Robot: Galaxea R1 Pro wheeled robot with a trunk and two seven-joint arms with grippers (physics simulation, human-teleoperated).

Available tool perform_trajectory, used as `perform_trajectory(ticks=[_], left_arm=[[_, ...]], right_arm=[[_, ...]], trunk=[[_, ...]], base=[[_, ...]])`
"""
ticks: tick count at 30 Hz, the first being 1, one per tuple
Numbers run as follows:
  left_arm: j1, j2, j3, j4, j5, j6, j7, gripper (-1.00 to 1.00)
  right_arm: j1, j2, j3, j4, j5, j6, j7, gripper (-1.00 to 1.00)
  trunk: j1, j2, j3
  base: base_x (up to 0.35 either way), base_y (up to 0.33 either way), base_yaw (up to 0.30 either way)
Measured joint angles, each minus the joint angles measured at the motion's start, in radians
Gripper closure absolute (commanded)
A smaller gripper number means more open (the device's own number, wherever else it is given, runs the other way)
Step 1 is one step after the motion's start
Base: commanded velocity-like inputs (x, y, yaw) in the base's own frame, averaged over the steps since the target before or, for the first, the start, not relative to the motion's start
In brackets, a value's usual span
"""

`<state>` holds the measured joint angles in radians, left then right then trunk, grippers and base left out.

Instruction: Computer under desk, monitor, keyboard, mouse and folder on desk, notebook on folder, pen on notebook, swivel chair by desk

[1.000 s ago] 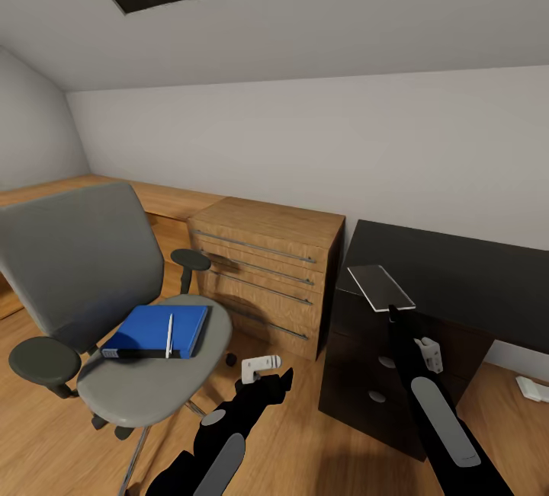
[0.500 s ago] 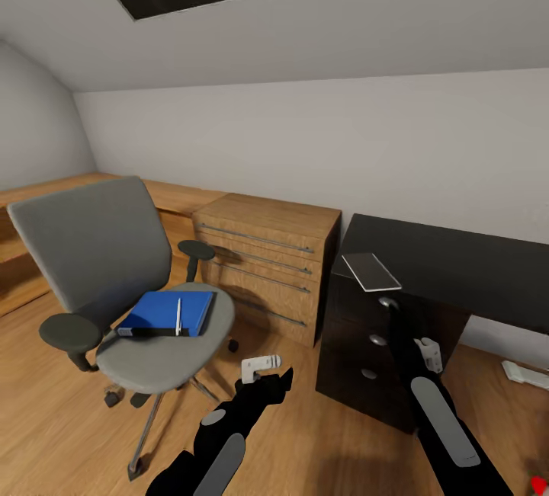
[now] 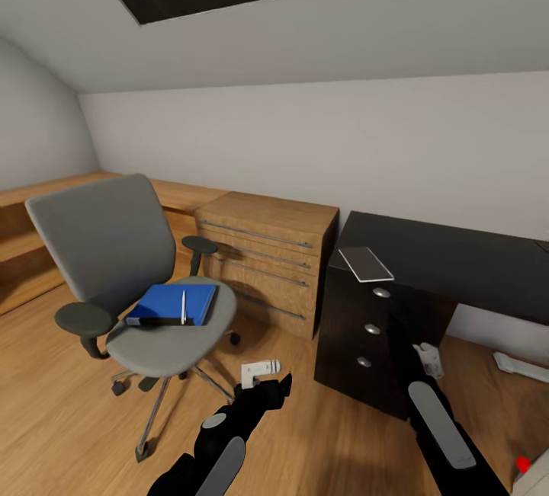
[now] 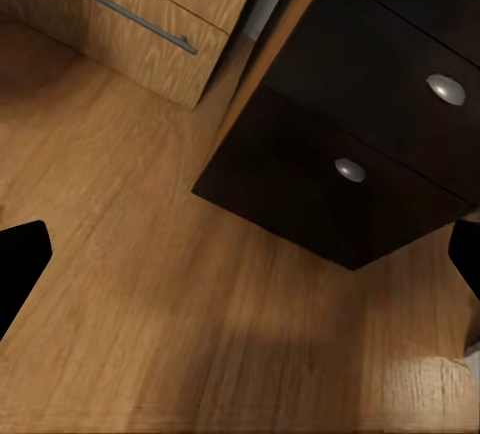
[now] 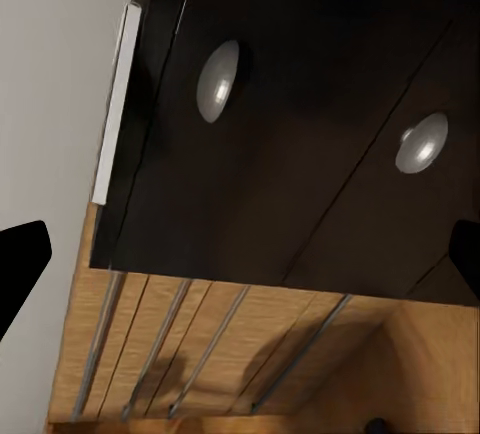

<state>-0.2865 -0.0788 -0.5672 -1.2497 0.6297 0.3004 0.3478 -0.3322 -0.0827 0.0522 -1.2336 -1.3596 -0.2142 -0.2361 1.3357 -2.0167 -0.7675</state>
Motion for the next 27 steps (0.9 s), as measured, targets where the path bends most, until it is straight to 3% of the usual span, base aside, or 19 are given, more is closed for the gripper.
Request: perform_trajectory(ticks=[5, 7, 8, 11, 13, 19, 24, 25, 27], left_arm=[[0.000, -0.001, -0.001, 0.059, -0.005, -0.001, 0.000, -1.00], [0.000, -0.001, -0.001, 0.083, -0.006, -0.001, 0.000, -1.00], [0.000, 0.000, -0.001, 0.112, -0.006, -0.002, 0.000, -1.00], [0.000, 0.000, -0.002, 0.153, -0.006, -0.002, 0.000, -1.00], [0.000, -0.001, -0.002, 0.207, -0.006, -0.003, 0.000, -1.00], [0.000, -0.001, -0.002, 0.297, -0.006, -0.014, -0.002, -1.00], [0.000, 0.000, -0.002, 0.394, -0.003, -0.083, -0.002, -1.00], [0.000, -0.001, -0.002, 0.437, -0.003, -0.119, -0.002, -1.00], [0.000, -0.002, -0.003, 0.483, -0.003, -0.164, -0.003, -1.00]], right_arm=[[0.000, 0.000, -0.003, 0.028, 0.078, 0.000, 0.004, -1.00], [0.000, 0.000, -0.004, 0.062, 0.125, 0.000, 0.006, -1.00], [0.000, 0.000, -0.006, 0.109, 0.181, 0.000, 0.009, -1.00], [0.005, 0.000, -0.006, 0.153, 0.246, -0.001, 0.010, -1.00], [0.038, 0.000, -0.006, 0.173, 0.316, -0.002, 0.010, -1.00], [0.123, 0.001, -0.005, 0.187, 0.413, -0.011, 0.012, -1.00], [0.182, 0.010, 0.001, 0.271, 0.525, -0.018, 0.012, -1.00], [0.192, 0.013, 0.005, 0.312, 0.578, -0.019, 0.012, -1.00], [0.198, 0.015, 0.008, 0.351, 0.640, -0.020, 0.011, -1.00]], trunk=[[-0.019, 0.035, 0.016], [-0.027, 0.049, 0.022], [-0.031, 0.056, 0.025], [-0.042, 0.077, 0.034], [-0.050, 0.091, 0.041], [-0.073, 0.133, 0.059], [-0.092, 0.168, 0.075], [-0.096, 0.175, 0.078], [-0.104, 0.189, 0.085]], base=[[-0.002, 0.000, 0.000], [0.000, 0.000, 0.000], [0.000, 0.000, 0.000], [0.000, 0.000, 0.000], [0.000, 0.000, 0.000], [0.000, 0.000, 0.000], [0.000, 0.000, 0.000], [0.000, 0.000, 0.000], [0.000, 0.000, 0.000]])
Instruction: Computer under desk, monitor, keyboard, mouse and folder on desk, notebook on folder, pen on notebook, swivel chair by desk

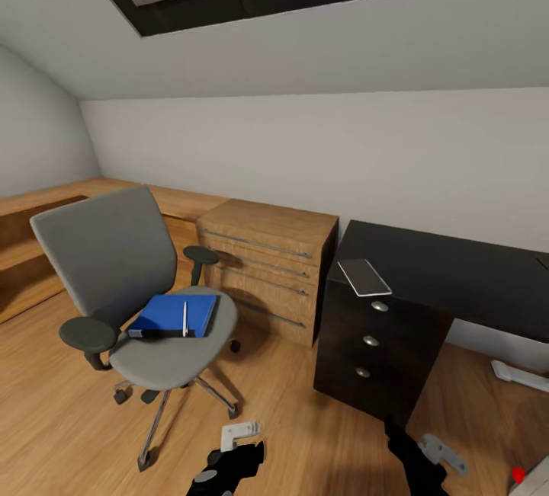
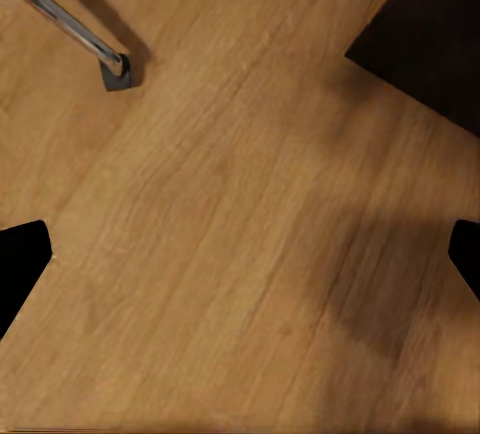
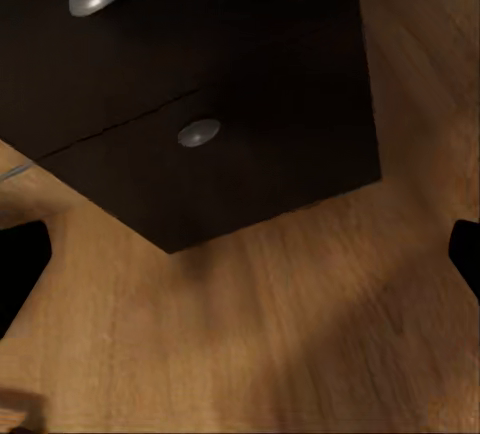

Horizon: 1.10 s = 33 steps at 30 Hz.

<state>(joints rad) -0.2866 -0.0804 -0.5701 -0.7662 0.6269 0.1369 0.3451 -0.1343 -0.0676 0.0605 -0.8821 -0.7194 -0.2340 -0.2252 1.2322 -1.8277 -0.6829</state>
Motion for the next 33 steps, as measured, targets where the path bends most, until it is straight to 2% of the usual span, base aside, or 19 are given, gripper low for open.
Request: perform_trajectory(ticks=[5, 6, 9, 11, 13, 15, 21, 33], left_arm=[[0.000, 0.000, -0.003, 0.096, 0.000, -0.124, -0.002, -1.00], [0.001, 0.000, -0.002, 0.129, -0.003, -0.165, -0.002, -1.00], [0.001, 0.000, -0.001, 0.181, -0.004, -0.216, -0.002, -1.00], [0.001, 0.000, 0.000, 0.237, -0.002, -0.262, 0.000, -1.00], [0.001, 0.001, 0.000, 0.270, -0.002, -0.284, 0.001, -1.00], [0.001, 0.001, 0.000, 0.346, 0.000, -0.314, 0.004, -1.00], [0.000, -0.001, -0.001, 0.450, -0.002, -0.327, 0.004, -1.00], [0.000, 0.002, 0.003, 0.485, 0.004, -0.333, 0.000, -1.00]], right_arm=[[0.007, -0.001, 0.002, 0.069, 0.140, -0.001, -0.002, -1.00], [0.009, -0.002, 0.002, 0.085, 0.182, -0.002, -0.002, -1.00], [0.013, -0.003, 0.002, 0.104, 0.232, -0.005, 0.000, -1.00], [0.017, -0.003, 0.002, 0.149, 0.265, -0.029, 0.002, -1.00], [0.018, -0.003, 0.003, 0.177, 0.279, -0.055, 0.003, -1.00], [0.019, -0.003, 0.006, 0.225, 0.296, -0.115, 0.009, -1.00], [0.020, -0.001, 0.026, 0.296, 0.320, -0.148, 0.033, -1.00], [0.020, 0.015, 0.033, 0.363, 0.325, -0.178, 0.039, -1.00]], trunk=[[-0.019, 0.035, 0.016], [-0.023, 0.042, 0.019], [-0.034, 0.063, 0.028], [-0.042, 0.077, 0.034], [-0.050, 0.091, 0.041], [-0.058, 0.105, 0.047], [-0.081, 0.147, 0.066], [-0.127, 0.231, 0.103]], base=[[0.000, 0.000, 0.000], [0.000, 0.000, 0.000], [0.000, 0.000, 0.000], [0.000, 0.000, 0.000], [0.000, 0.000, 0.000], [0.000, 0.000, 0.000], [0.000, 0.000, 0.000], [0.000, 0.000, 0.000]])
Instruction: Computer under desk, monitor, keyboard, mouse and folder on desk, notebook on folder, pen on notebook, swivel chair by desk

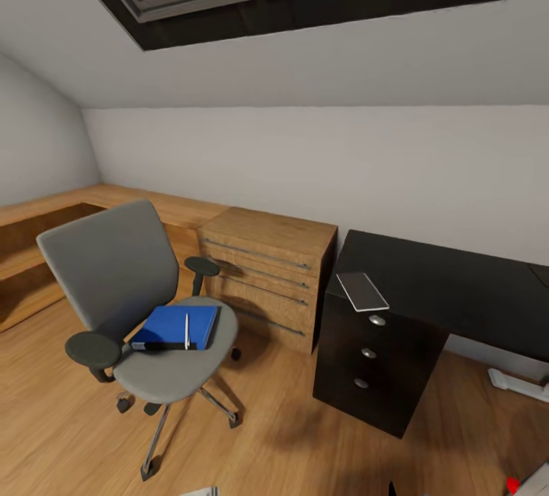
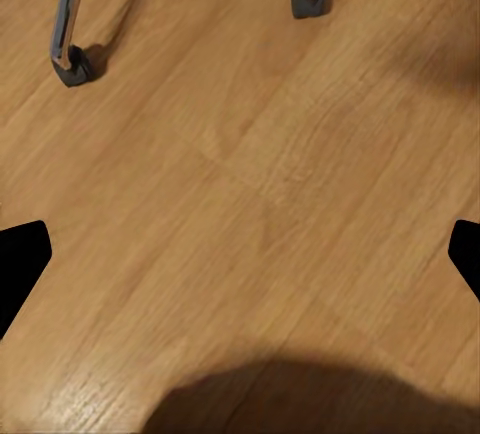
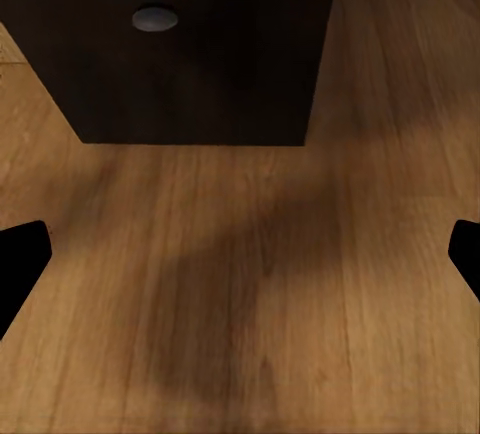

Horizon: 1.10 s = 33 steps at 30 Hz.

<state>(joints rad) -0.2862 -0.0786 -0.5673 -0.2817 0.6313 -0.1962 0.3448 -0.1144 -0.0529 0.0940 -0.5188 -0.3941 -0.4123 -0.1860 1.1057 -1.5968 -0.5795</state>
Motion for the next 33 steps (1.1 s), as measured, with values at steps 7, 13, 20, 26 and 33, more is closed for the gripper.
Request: perform_trajectory(ticks=[7, 13, 20, 26, 33], left_arm=[[0.000, 0.000, -0.002, 0.019, -0.001, 0.002, -0.001, -1.00], [-0.001, 0.000, -0.002, 0.046, -0.002, 0.002, -0.002, -1.00], [-0.001, 0.001, 0.001, 0.048, 0.000, 0.002, -0.002, -1.00], [0.000, 0.009, 0.006, 0.062, 0.002, 0.003, -0.001, -1.00], [0.000, 0.021, 0.007, 0.096, 0.003, 0.001, -0.001, -1.00]], right_arm=[[0.000, 0.003, 0.000, 0.004, -0.001, -0.002, 0.000, -1.00], [-0.006, 0.021, -0.002, 0.117, -0.001, -0.068, 0.000, -1.00], [-0.006, 0.023, -0.003, 0.166, -0.002, -0.142, 0.000, -1.00], [-0.006, 0.024, -0.003, 0.180, -0.003, -0.159, 0.000, -1.00], [-0.006, 0.024, -0.003, 0.183, -0.002, -0.160, 0.000, -1.00]], trunk=[[-0.027, 0.049, 0.022], [-0.050, 0.091, 0.041], [-0.077, 0.140, 0.063], [-0.100, 0.182, 0.081], [-0.127, 0.231, 0.103]], base=[[0.000, 0.000, 0.000], [0.000, 0.000, 0.000], [0.000, 0.000, 0.004], [0.000, 0.000, 0.145], [0.000, 0.000, 0.261]])
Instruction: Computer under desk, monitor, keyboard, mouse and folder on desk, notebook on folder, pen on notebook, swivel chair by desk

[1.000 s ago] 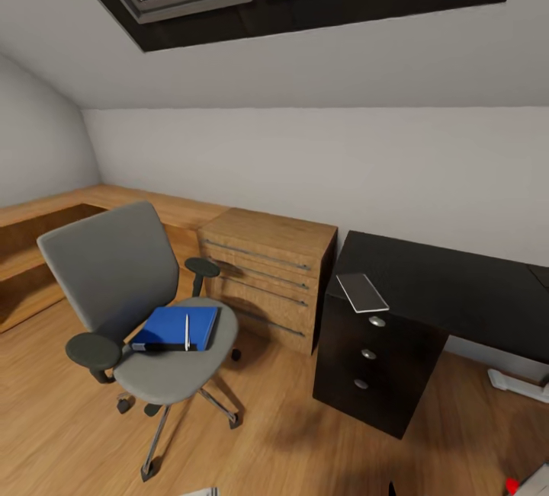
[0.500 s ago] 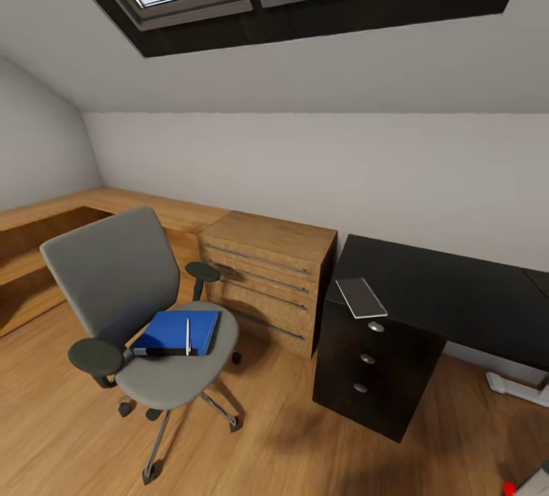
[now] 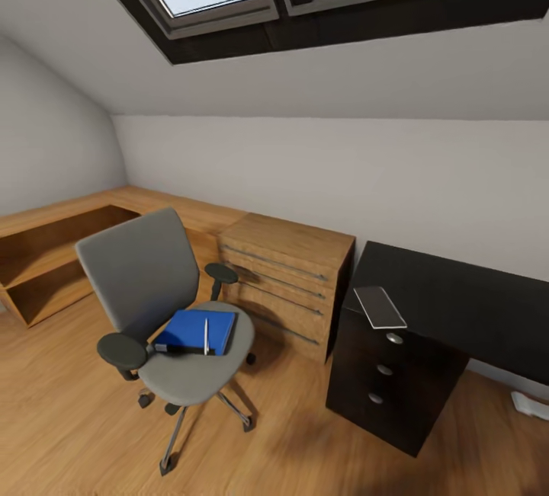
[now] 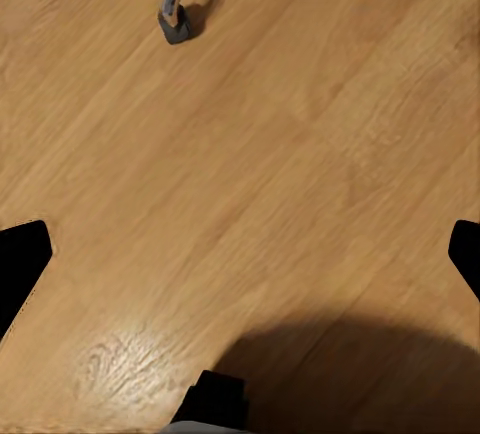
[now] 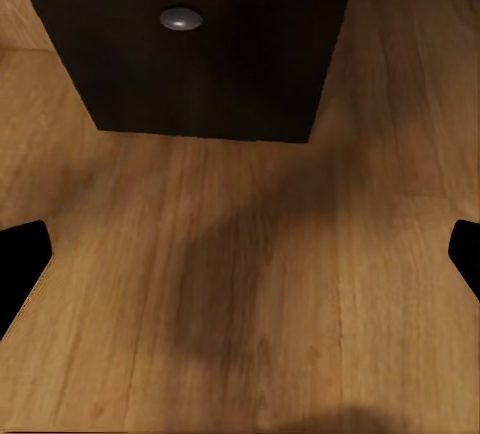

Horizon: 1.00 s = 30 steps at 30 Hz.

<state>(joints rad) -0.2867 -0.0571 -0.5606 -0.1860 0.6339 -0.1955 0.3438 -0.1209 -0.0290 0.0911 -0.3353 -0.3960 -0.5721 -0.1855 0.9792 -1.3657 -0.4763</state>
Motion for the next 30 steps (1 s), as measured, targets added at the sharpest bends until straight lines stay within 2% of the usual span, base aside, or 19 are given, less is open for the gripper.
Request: perform_trajectory(ticks=[8, 13, 20, 30], left_arm=[[0.000, 0.075, -0.002, 0.062, 0.001, -0.005, -0.011, -1.00], [0.000, 0.098, -0.001, 0.108, 0.004, -0.008, -0.036, -1.00], [0.000, 0.111, -0.002, 0.145, 0.006, -0.029, -0.062, -1.00], [0.000, 0.111, -0.003, 0.160, 0.006, -0.084, -0.067, -1.00]], right_arm=[[0.000, 0.001, 0.001, 0.025, 0.001, -0.001, 0.000, -1.00], [0.000, 0.000, 0.001, 0.029, 0.001, -0.001, 0.000, -1.00], [0.000, -0.001, 0.001, 0.031, 0.001, -0.001, 0.000, -1.00], [0.000, -0.002, 0.001, 0.032, 0.001, -0.002, 0.000, -1.00]], trunk=[[-0.031, 0.056, 0.022], [-0.050, 0.091, 0.035], [-0.077, 0.140, 0.052], [-0.115, 0.210, 0.077]], base=[[0.000, 0.000, 0.272], [0.000, 0.000, 0.269], [0.000, 0.000, 0.265], [0.000, 0.000, 0.261]])
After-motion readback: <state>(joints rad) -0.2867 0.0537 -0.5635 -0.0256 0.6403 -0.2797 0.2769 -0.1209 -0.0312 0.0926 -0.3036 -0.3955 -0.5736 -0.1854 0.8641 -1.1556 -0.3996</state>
